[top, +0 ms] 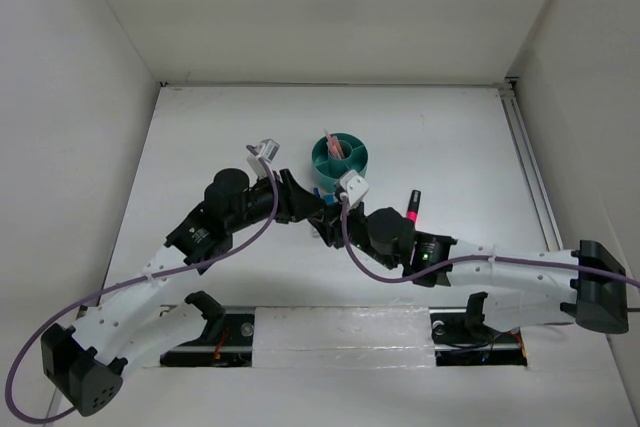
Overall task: Sort the stationery into containers
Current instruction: Pass the stationery from the right arm to the left
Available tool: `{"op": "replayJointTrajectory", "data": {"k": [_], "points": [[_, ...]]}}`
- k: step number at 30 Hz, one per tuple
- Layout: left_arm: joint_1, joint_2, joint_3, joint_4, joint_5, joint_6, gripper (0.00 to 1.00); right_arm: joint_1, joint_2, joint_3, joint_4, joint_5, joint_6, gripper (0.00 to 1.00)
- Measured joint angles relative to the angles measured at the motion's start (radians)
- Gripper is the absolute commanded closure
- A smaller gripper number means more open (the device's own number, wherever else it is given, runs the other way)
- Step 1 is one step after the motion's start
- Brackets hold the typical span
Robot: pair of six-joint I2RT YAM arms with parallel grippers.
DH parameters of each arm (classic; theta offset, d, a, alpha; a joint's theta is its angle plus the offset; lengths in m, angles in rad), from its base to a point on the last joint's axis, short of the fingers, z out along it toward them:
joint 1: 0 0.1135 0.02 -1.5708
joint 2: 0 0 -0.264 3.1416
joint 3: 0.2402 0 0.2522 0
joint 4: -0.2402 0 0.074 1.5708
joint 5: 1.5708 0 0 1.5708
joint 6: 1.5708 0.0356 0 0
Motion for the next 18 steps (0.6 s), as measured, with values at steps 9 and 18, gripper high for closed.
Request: {"op": "replayJointTrajectory", "data": {"k": [9, 18], "points": [[0.002, -0.003, 0.000, -0.004, -0.012, 0.016, 0.92, 0.002, -0.002, 0.007, -0.001, 0.020, 0.008, 1.00], [0.002, 0.003, 0.000, 0.005, -0.017, 0.016, 1.00, 0.008, 0.000, 0.012, -0.006, 0.044, 0.028, 0.64]]}}
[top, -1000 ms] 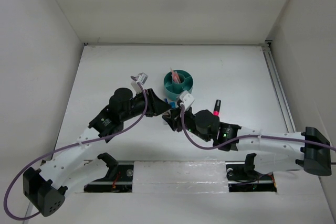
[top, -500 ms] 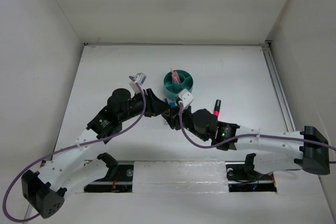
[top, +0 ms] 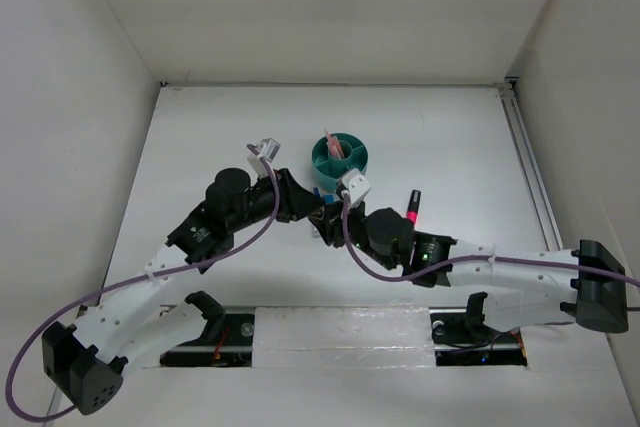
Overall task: Sort the stationery into containers
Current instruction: Pass the stationery from the right arm to the left, then place the stationery into the container
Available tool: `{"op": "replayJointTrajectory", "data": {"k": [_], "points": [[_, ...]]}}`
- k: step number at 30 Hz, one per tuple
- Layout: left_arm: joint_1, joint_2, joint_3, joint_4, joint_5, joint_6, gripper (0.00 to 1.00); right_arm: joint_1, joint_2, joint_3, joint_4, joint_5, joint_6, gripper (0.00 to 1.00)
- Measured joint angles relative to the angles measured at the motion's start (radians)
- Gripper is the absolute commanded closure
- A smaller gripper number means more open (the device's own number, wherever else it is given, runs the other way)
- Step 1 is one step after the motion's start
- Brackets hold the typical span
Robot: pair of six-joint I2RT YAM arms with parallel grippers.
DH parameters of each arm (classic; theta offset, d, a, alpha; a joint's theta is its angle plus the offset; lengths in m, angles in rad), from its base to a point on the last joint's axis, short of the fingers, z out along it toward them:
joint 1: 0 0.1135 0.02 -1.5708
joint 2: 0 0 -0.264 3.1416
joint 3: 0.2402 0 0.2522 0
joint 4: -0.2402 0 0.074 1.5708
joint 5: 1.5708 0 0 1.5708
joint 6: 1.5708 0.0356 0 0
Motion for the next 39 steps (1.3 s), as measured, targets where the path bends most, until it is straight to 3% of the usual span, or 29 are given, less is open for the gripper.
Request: {"op": "replayJointTrajectory", "data": {"k": [3, 4, 7, 11, 21, 26, 39], "points": [[-0.002, 0.008, 0.000, 0.008, -0.013, 0.000, 1.00, 0.000, 0.000, 0.000, -0.002, 0.004, 0.011, 0.50], [-0.003, 0.010, 0.000, 0.011, -0.024, 0.000, 1.00, 0.000, 0.000, 0.000, 0.000, 0.003, 0.014, 0.37], [-0.008, 0.014, 0.000, 0.018, -0.050, 0.001, 1.00, 0.000, -0.009, 0.000, 0.000, 0.004, 0.015, 0.20], [-0.008, 0.014, 0.000, 0.031, -0.090, 0.006, 1.00, -0.001, -0.042, 0.000, 0.000, 0.005, 0.013, 0.02], [-0.005, 0.091, 0.009, 0.069, -0.257, 0.091, 1.00, -0.001, -0.264, -0.115, -0.081, 0.036, 0.038, 0.01], [0.071, 0.166, 0.009, 0.222, -0.271, 0.167, 1.00, -0.001, -0.431, -0.148, -0.160, 0.035, 0.060, 0.01], [0.105, 0.523, 0.135, 0.477, -0.319, 0.372, 1.00, 0.000, -0.646, -0.149, -0.347, 0.060, 0.109, 0.01]]}}
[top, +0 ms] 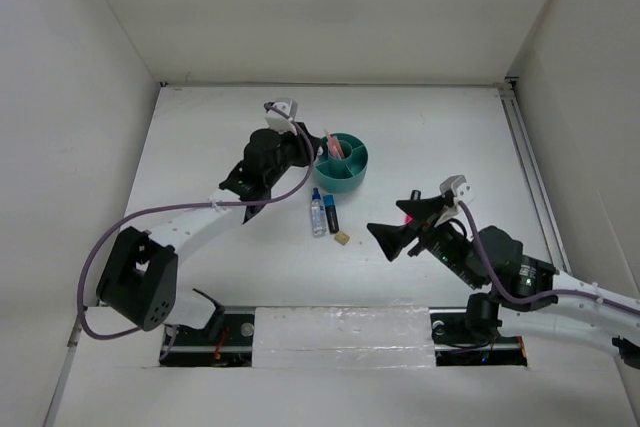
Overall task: Sort the stationery into containers
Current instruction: Place the stationery into the container
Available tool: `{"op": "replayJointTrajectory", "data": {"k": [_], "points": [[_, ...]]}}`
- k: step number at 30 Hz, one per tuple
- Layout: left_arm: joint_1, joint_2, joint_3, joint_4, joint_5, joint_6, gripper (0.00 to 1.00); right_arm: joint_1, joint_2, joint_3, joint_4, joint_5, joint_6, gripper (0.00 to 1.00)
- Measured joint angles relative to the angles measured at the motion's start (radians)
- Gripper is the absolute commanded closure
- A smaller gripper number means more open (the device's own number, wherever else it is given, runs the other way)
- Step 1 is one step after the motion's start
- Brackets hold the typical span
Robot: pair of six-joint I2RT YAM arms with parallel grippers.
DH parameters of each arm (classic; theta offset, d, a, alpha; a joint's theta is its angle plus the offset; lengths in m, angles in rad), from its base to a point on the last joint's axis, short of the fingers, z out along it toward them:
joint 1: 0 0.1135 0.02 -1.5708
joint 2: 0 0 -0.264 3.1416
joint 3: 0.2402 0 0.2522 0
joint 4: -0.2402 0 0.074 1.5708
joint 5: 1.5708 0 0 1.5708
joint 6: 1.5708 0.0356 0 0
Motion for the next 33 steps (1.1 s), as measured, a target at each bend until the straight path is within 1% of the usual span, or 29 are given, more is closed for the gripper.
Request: {"op": "replayJointTrajectory", "data": {"k": [10, 17, 22, 33], "points": [[0.006, 0.042, 0.020, 0.097, -0.109, 0.057, 1.00, 0.000, 0.000, -0.001, -0.051, 0.014, 0.006, 0.01], [0.015, 0.146, 0.079, 0.147, -0.154, 0.074, 1.00, 0.000, 0.000, 0.000, -0.077, 0.023, 0.006, 0.01], [0.033, 0.218, 0.098, 0.150, -0.153, 0.069, 1.00, 0.000, -0.003, 0.000, -0.103, 0.024, 0.006, 0.01], [0.049, 0.287, 0.149, 0.169, -0.096, 0.034, 1.00, 0.000, -0.001, 0.011, -0.132, 0.026, 0.006, 0.01]]}}
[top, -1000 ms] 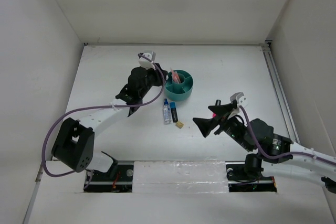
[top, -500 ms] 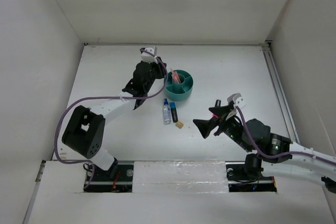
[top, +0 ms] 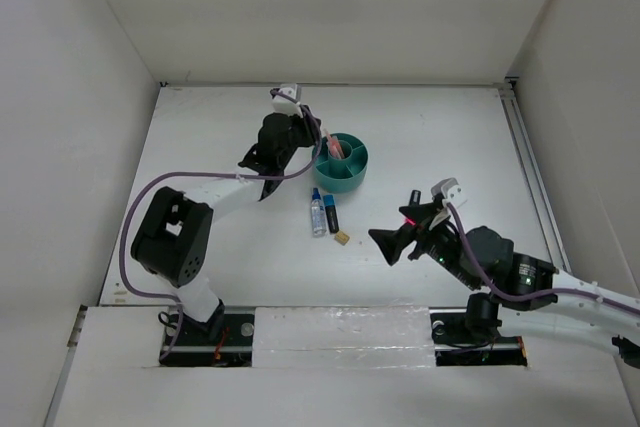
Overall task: Sort the stationery into containers
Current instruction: Place the stationery into the container
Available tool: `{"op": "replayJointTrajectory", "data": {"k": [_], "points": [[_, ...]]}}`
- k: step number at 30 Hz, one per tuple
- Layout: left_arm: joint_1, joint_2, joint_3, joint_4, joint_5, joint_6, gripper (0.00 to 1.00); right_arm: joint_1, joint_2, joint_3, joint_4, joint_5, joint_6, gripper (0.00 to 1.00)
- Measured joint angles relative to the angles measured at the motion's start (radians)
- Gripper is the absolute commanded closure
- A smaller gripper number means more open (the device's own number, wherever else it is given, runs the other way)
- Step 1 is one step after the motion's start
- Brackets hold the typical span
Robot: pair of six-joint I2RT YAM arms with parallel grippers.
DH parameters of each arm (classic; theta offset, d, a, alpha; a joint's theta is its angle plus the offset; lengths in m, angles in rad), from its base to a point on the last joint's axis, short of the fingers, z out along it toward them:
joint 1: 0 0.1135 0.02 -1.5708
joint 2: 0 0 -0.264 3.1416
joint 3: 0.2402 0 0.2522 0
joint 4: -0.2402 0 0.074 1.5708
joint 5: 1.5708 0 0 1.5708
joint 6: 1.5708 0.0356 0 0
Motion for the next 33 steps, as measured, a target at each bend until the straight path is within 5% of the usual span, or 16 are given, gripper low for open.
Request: {"op": "replayJointTrajectory", "data": {"k": [33], "points": [[0.000, 0.080, -0.056, 0.101, 0.029, -0.076, 1.00, 0.000, 0.018, 0.004, -0.007, -0.016, -0.009, 0.01]]}}
